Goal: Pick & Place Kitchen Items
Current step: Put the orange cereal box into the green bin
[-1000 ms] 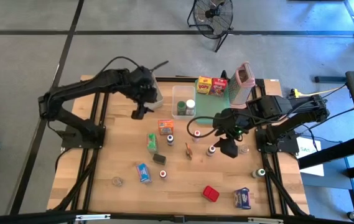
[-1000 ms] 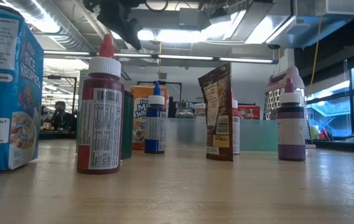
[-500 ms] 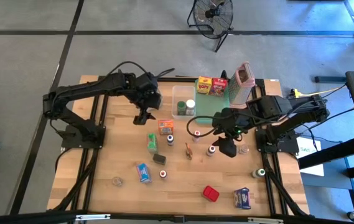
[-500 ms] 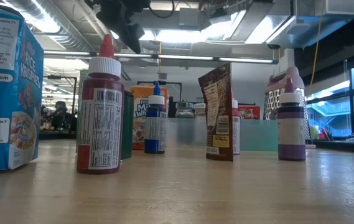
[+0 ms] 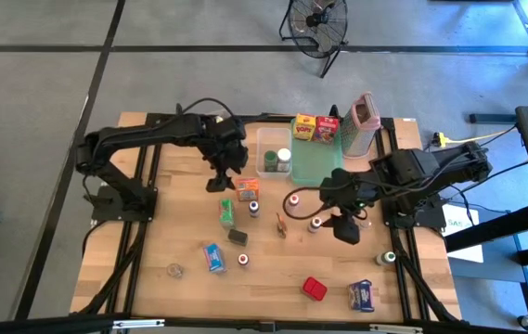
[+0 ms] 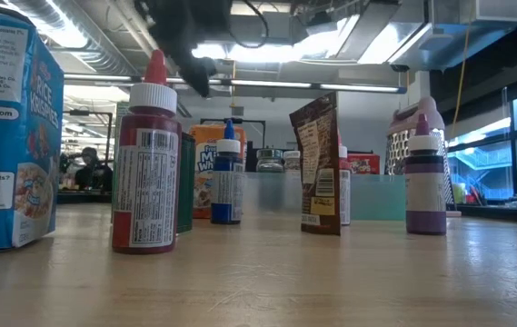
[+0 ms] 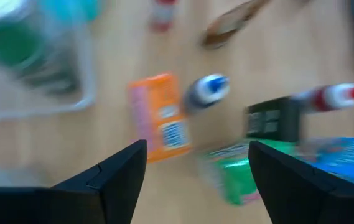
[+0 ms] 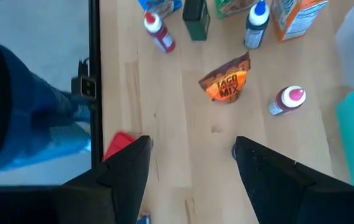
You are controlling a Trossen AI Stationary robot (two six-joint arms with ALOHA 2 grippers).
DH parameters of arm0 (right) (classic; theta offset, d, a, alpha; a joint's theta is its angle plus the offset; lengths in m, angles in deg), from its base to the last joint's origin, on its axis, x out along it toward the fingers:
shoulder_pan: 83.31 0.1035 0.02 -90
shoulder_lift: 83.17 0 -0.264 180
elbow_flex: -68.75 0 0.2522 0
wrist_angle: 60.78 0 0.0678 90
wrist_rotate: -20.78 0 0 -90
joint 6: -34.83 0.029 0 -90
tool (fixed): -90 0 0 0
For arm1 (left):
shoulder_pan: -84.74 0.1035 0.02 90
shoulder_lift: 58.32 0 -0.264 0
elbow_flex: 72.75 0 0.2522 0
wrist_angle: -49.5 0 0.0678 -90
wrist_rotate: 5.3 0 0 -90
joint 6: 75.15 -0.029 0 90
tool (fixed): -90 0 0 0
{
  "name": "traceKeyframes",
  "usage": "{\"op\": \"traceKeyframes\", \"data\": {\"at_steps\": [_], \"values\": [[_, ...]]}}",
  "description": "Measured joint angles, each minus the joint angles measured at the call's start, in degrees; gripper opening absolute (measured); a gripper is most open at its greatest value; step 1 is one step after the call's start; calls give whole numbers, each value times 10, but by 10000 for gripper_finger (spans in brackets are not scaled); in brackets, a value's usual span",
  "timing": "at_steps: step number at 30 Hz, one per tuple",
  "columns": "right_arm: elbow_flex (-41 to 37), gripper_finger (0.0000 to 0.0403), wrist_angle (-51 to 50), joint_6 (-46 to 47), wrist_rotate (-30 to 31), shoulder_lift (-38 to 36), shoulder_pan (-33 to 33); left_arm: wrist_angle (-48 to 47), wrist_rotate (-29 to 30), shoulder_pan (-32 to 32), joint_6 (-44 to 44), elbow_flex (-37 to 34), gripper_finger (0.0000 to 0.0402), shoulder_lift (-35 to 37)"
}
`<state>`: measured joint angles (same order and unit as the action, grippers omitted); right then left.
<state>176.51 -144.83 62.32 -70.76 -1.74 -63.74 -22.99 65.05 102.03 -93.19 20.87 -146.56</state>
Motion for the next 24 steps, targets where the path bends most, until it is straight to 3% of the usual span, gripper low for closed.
{"op": "traceKeyframes", "data": {"at_steps": [4, 15, 24], "values": [[0, 238, -19, -39, -1, 0, 9, 1, 77, -6, 44, 0, 274, -8], [0, 238, -32, -105, -30, 0, 15, 30, 81, -16, 86, 0, 278, -8], [0, 238, -35, -127, -17, 0, 10, 37, 82, -16, 100, 0, 334, -8]]}}
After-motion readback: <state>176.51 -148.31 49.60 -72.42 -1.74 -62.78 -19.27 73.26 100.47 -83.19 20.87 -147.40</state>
